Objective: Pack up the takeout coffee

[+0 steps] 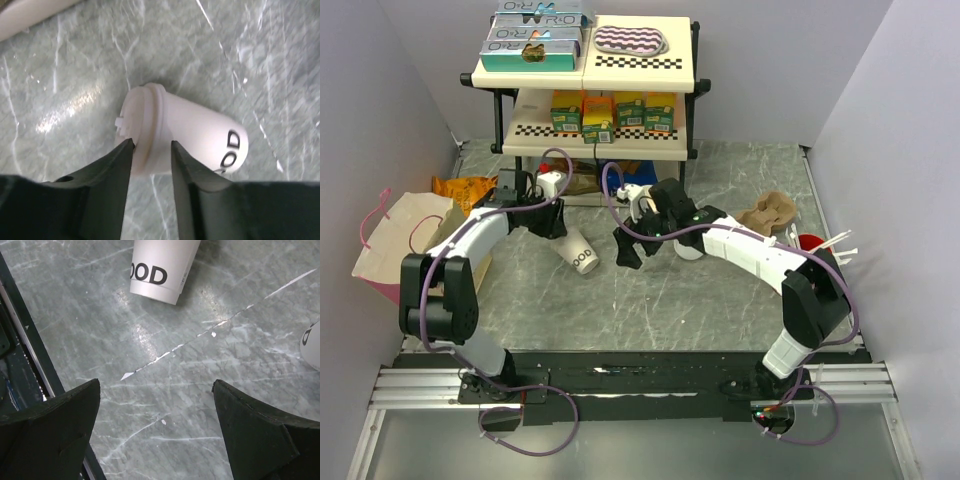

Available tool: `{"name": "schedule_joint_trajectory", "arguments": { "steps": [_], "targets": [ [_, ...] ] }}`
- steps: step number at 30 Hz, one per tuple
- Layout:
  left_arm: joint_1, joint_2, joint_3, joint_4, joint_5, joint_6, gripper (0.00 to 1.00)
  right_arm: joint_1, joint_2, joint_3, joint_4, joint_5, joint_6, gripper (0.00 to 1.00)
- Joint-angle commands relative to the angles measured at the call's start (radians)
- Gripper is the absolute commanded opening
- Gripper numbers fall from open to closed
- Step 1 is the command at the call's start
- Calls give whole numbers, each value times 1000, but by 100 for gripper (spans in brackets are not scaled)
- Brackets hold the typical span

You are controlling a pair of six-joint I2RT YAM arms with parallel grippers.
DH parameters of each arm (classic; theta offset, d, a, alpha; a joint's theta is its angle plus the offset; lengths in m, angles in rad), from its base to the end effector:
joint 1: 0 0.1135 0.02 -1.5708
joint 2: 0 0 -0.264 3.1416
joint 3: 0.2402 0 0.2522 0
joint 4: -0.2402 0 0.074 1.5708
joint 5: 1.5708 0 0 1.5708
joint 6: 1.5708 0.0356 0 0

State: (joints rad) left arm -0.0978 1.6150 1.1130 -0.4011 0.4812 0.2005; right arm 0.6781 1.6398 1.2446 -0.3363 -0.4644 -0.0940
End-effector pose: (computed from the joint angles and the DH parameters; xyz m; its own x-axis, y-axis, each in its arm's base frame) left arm 0.3374 -0.0497 0.2291 -0.6918 0.2453 -0.6792 0.5200 0.8218 -0.2329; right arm 0.2751 0.2421 0.2672 -0.4409 -0.4629 -0.7690 -0.8656 0.4457 0.2280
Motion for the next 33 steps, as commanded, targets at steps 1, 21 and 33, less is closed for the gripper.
{"name": "schedule_joint_trajectory", "arguments": {
  "steps": [1, 21, 33],
  "targets": [
    [-10, -53, -19, -74, -21, 73, 38, -9, -74, -20, 28, -3, 11, 100],
    [-31, -246, -5, -96, -174, 160, 7, -9, -123, -73, 33, 13, -3, 100],
    [-221, -325, -119, 152, -657, 442, 3, -20, -121, -63, 22, 26, -15, 100]
  ]
}}
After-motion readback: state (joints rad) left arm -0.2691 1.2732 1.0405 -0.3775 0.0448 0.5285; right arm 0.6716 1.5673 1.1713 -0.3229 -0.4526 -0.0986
